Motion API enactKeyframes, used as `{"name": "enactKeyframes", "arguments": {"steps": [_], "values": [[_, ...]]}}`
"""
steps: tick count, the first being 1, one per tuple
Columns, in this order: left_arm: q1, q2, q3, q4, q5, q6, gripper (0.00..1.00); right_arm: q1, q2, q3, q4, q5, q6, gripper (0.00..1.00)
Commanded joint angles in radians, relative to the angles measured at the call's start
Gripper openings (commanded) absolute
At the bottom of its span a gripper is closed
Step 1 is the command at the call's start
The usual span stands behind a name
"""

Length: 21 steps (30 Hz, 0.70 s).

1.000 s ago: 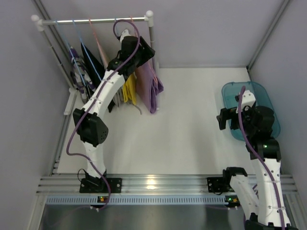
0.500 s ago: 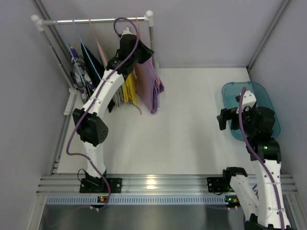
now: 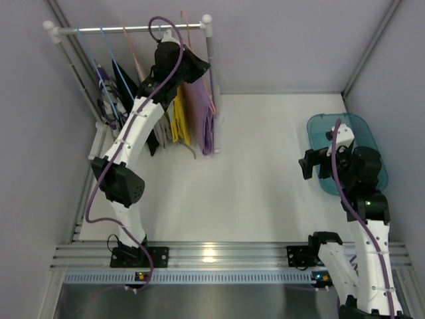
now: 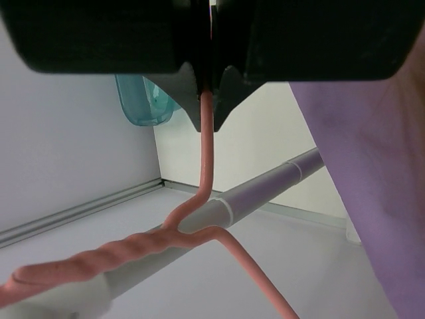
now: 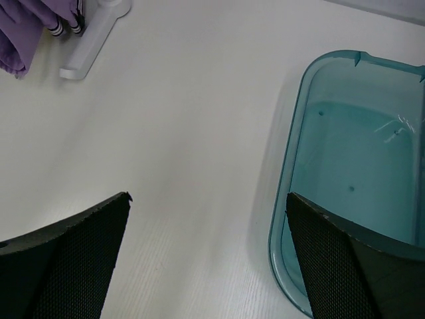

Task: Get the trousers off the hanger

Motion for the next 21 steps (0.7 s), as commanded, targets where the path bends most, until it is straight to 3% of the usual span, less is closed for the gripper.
{"name": "enactKeyframes", "arguments": {"steps": [1, 8, 21], "values": [[0.003, -0.137, 0.064, 0.209, 0.015, 0.054, 0.0, -0.012, 0.009, 0.056, 0.079, -0.028, -0.001, 0.99], [0.002, -0.198, 0.058, 0.159, 0.065, 0.066, 0.0, -0.012, 0.012, 0.07, 0.089, -0.063, 0.005, 1.0], [-0.046, -0.456, -0.3, 0.105, 0.26, 0.03, 0.0, -0.012, -0.038, 0.116, 0.076, -0.166, 0.005, 0.99]]}}
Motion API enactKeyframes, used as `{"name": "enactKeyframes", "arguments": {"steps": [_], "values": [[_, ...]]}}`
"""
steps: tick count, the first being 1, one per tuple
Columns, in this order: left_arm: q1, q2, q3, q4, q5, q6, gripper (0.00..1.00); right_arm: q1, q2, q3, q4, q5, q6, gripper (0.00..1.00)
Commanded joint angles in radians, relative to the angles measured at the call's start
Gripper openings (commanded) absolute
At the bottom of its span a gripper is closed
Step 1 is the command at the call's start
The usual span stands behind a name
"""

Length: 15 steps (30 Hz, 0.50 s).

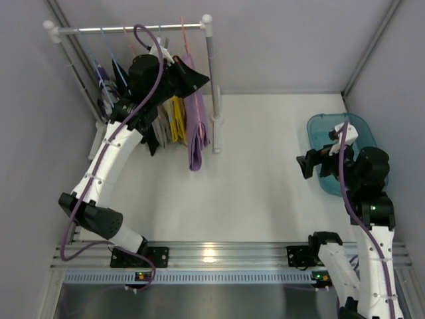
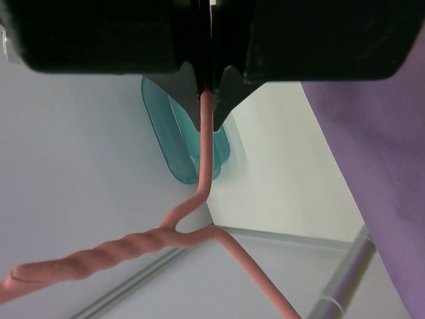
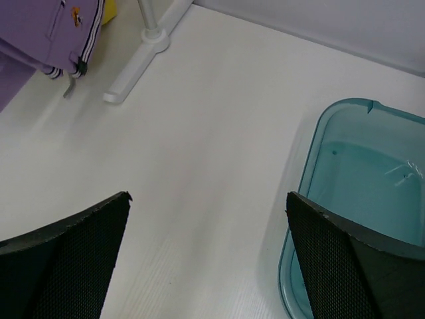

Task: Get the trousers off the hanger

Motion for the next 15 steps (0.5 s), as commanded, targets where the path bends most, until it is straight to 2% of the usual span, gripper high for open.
{"name": "enactKeyframes", "arguments": {"steps": [1, 6, 15], "values": [[-0.026, -0.122, -0.077, 0.102, 0.107, -0.004, 0.0, -0.012, -0.061, 0.041, 0.071, -0.071, 0.009, 0.99], [-0.111, -0.211, -0.198, 0.093, 0.134, 0.038, 0.0, -0.012, -0.143, 0.001, 0.149, -0.117, 0.052, 1.0], [-0.26, -0.223, -0.218, 0.1, 0.06, -0.01, 0.0, 0.004, -0.146, -0.057, 0.239, -0.143, 0.101, 1.0]]}}
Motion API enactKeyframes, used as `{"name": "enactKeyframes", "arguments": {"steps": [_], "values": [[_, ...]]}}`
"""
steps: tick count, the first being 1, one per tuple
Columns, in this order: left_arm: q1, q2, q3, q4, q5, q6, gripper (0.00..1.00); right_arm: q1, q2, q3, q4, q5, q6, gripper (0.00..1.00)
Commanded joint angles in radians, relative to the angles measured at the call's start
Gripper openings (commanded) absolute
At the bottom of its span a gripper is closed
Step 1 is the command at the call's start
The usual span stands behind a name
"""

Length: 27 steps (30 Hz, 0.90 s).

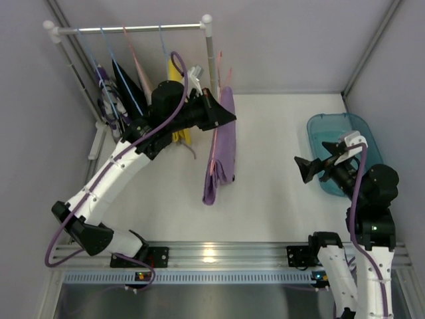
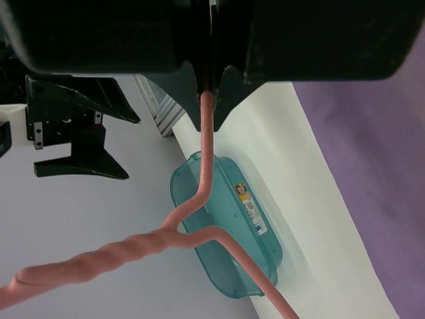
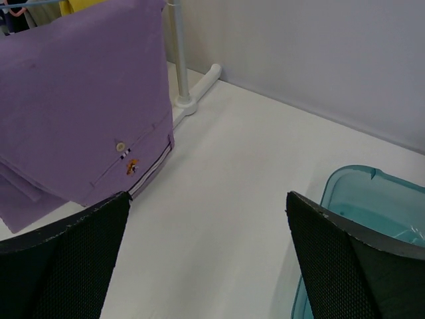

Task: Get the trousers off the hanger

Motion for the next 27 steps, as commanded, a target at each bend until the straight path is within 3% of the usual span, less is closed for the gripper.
{"name": "enactKeyframes", "arguments": {"steps": [1, 6, 13, 20, 27], "values": [[-0.039, -0.051, 0.02, 0.157, -0.039, -0.022, 0.0, 0.01, 0.031, -0.032, 0.097, -0.021, 0.014, 0.99], [-0.122, 0.034, 0.077, 0.168, -0.114, -0.074, 0.0, 0.049, 0.042, -0.058, 0.094, 0.04, -0.034, 0.98], [-0.167, 0.187, 0.253, 0.068, -0.248, -0.204, 0.0, 0.139, 0.045, -0.087, 0.046, 0.296, -0.12, 0.92], [-0.17, 0.294, 0.372, 0.091, -0.344, -0.272, 0.0, 0.179, 0.023, -0.096, 0.097, 0.215, 0.003, 0.94], [-0.165, 0.333, 0.372, 0.123, -0.277, -0.419, 0.0, 0.253, 0.04, -0.101, 0.183, 0.183, 0.058, 0.95]]}}
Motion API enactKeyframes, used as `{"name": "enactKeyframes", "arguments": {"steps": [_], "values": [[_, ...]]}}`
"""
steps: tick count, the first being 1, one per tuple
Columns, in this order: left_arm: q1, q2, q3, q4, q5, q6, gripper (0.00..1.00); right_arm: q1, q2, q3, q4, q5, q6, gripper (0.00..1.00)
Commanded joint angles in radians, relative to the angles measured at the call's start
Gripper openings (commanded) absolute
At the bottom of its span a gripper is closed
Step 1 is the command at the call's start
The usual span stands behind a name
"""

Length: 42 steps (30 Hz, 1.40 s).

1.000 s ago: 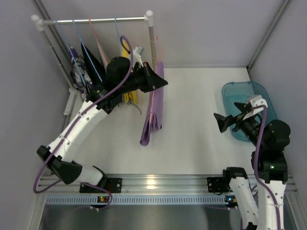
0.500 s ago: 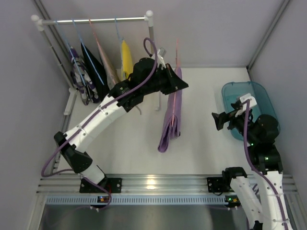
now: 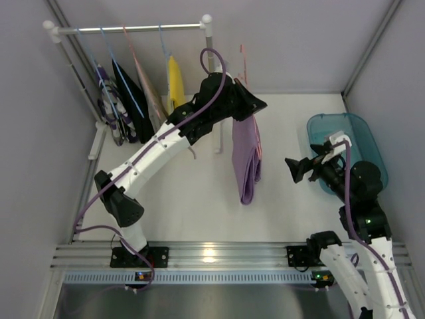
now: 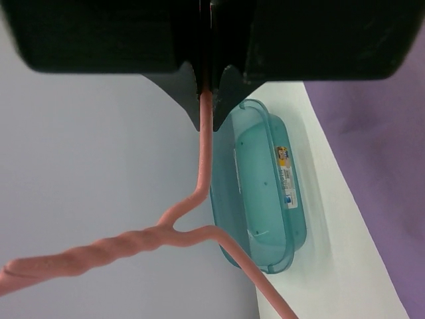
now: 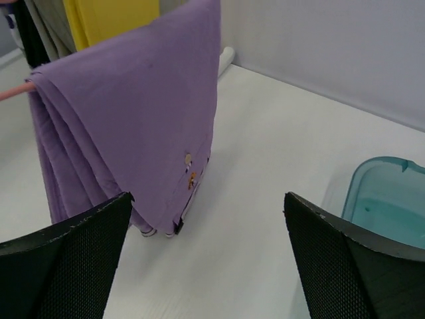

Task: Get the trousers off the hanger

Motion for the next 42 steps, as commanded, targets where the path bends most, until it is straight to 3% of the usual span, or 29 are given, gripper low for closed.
{"name": "enactKeyframes", "arguments": {"steps": [1, 8, 20, 42], "values": [[0.002, -0.011, 0.049, 0.136, 0.035, -0.118, 0.0, 0.056, 0.022, 0.004, 0.13, -0.023, 0.043, 0.95], [0.002, -0.008, 0.04, 0.185, 0.083, -0.159, 0.0, 0.293, 0.084, 0.018, 0.197, 0.088, 0.016, 0.98], [0.002, -0.017, 0.009, 0.2, 0.108, -0.193, 0.0, 0.364, 0.157, 0.024, 0.292, 0.171, 0.003, 0.97], [0.002, -0.034, 0.001, 0.225, 0.151, -0.25, 0.0, 0.372, 0.256, 0.044, 0.387, 0.295, 0.037, 0.97]]}}
